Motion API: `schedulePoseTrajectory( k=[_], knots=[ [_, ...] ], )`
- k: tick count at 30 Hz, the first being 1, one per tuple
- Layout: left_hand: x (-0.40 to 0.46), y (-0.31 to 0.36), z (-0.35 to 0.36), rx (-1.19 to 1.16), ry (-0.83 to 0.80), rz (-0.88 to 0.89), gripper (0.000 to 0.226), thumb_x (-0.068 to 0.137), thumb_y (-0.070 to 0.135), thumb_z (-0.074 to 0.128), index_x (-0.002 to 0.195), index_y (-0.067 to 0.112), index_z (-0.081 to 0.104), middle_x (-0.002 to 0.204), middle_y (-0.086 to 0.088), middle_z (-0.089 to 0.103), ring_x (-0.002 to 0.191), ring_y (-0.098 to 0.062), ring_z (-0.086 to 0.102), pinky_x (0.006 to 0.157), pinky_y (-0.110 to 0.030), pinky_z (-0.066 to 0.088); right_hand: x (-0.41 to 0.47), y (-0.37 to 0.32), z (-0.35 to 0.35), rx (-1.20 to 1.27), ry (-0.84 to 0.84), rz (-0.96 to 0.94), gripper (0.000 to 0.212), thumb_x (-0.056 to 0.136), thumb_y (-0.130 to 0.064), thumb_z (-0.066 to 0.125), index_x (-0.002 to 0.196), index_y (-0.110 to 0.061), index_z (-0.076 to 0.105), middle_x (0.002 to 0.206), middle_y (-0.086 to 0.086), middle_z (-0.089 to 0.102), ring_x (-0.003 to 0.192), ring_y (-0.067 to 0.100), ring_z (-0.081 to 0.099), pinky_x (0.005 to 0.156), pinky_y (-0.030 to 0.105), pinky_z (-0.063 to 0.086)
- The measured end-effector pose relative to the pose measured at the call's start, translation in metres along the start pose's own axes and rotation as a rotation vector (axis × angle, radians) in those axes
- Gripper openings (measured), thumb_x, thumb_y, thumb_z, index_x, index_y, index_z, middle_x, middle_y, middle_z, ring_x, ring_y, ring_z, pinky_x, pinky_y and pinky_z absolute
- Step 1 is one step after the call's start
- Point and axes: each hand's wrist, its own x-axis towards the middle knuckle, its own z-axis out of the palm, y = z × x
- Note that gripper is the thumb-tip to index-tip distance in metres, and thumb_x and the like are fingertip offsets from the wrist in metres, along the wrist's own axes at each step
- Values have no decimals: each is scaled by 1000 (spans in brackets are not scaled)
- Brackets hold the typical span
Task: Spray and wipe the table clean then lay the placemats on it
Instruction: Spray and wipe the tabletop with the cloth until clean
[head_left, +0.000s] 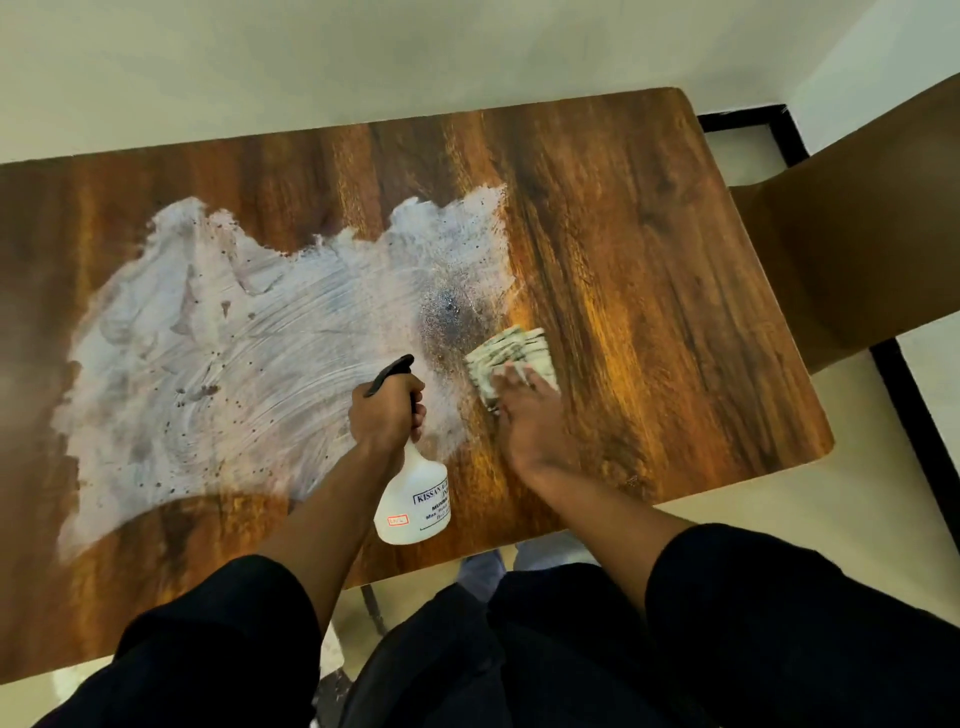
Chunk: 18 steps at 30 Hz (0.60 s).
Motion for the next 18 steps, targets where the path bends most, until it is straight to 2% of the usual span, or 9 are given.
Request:
schedulePoseTrajectory(
  k=[3,5,8,10,13,16,18],
  knots=[
    [7,7,-4,17,11,11,12,81,10,70,74,1,71,61,-14,63,46,-21,48,45,-29,38,-11,-12,16,-111,-189,-340,52,90,-9,71,139,-22,61,151,2,51,146,31,39,119,47,36],
    [12,11,-5,28,28,16,12,80,11,70,73,1,71,60,-14,64,44,-20,48,44,-28,39,-6,-8,20,-148,-297,-470,57,88,-12,72,142,-24,58,153,-1,49,148,30,37,116,47,36],
    [16,14,-6,30,37,8,11,80,10,69,73,2,71,60,-14,63,44,-20,47,45,-28,38,16,8,13,-127,-274,-557,51,88,-15,74,137,-24,63,147,-4,55,142,25,46,115,42,37],
    [17,16,-6,17,41,19,8,81,9,69,77,3,73,60,-12,60,46,-21,46,46,-29,37,35,13,4,-97,-236,-471,47,91,-16,71,136,-26,63,147,-5,54,142,20,46,119,42,35],
    [20,20,-4,4,31,18,7,82,8,68,81,8,75,60,-11,60,47,-21,46,47,-29,37,80,23,-7,-85,-114,-222,47,95,-22,67,140,-30,56,151,-9,46,145,13,35,125,41,22],
    [26,26,0,18,12,15,10,83,7,68,87,8,77,65,-17,64,43,-19,45,46,-29,38,131,36,-17,-43,-35,-36,46,95,-18,68,139,-23,60,149,-5,53,145,23,40,123,39,30],
    [27,28,3,21,5,28,12,84,5,67,82,14,75,65,-19,63,42,-19,45,46,-30,38,150,35,-19,-21,11,57,45,95,-14,67,139,-20,61,148,-3,55,145,22,41,122,34,29]
  ],
)
